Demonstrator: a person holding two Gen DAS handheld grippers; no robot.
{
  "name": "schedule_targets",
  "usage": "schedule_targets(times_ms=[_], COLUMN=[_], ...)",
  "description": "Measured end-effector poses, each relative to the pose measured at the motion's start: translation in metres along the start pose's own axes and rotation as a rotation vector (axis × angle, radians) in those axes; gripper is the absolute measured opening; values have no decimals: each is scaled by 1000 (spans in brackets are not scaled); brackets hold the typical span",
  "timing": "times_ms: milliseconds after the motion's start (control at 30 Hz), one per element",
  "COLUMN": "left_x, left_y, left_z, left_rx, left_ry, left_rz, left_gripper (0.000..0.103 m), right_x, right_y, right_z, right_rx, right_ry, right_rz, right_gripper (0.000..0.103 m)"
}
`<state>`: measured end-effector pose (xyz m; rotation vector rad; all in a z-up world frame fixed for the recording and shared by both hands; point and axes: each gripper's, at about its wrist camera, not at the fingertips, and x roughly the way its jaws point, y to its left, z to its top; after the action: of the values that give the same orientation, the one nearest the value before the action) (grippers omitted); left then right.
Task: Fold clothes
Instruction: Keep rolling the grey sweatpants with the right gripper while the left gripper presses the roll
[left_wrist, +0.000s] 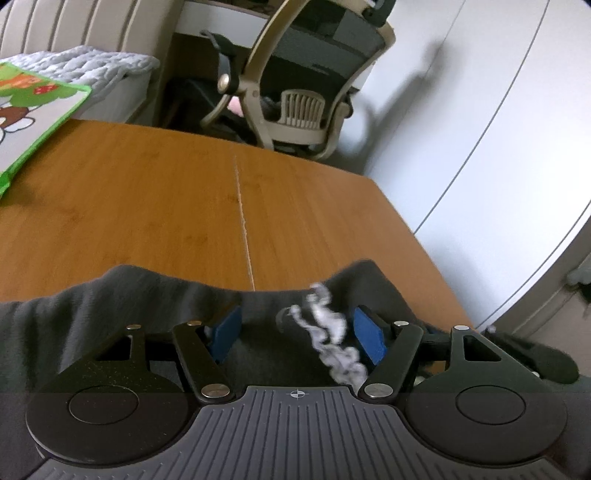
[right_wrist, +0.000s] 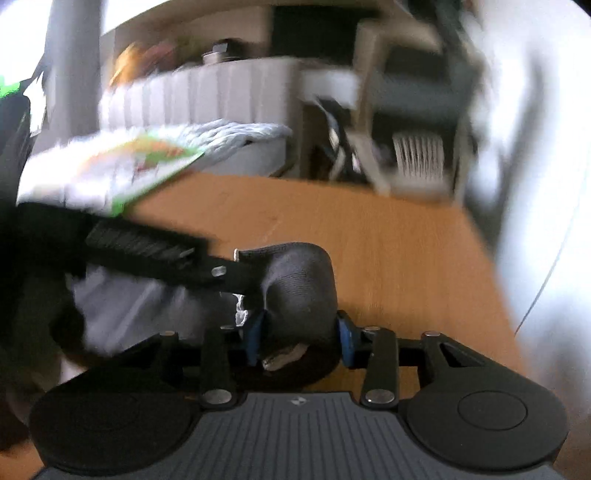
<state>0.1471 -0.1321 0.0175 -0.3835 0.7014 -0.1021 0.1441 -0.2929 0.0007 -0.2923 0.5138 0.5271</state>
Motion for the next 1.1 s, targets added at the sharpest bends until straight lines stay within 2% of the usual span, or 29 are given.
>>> schedule_targets(times_ms=[167,267,400,467,500,633,767,900,933,1100], left_x=[-29,-35,-29,-19,-17,-13,-11,-16,-19,-23], left_y=[11,16,19,25,30,40,43,45,44,42], left_z=[9,12,10,6,4,5,5,3,3,3], left_rx=[-60,-84,-81,-95,-105,-127,-128,-138,-136,-111], left_ry=[-50,-51,-21,7,13,15,12,10,6,-9], left_rz=[-48,-68,-68,-51,-49,-36,-21,-17,-17,-4], left_gripper=[66,64,61,64,66,70,74,74,72,75], right_x=[-4,-4,-7,-11,-15,-38,-45,-28,-26,-32], right_y=[70,97,112,110,104,68,34,28,30,51], right_z=[-18,-33,-42,-42,-37,-11,3,1,-2,-3], right_rx=[-478,-667,-726,-711,-666,-370,-84,-2,-13,-126], right_ry=[-90,-129,-141,-138,-121,-86,-74,-25,-17,-32], right_rz=[-205,-285,-276,-250,-207,5,132,178,179,142], right_gripper=[39,39,40,41,41,42,39,36,37,37])
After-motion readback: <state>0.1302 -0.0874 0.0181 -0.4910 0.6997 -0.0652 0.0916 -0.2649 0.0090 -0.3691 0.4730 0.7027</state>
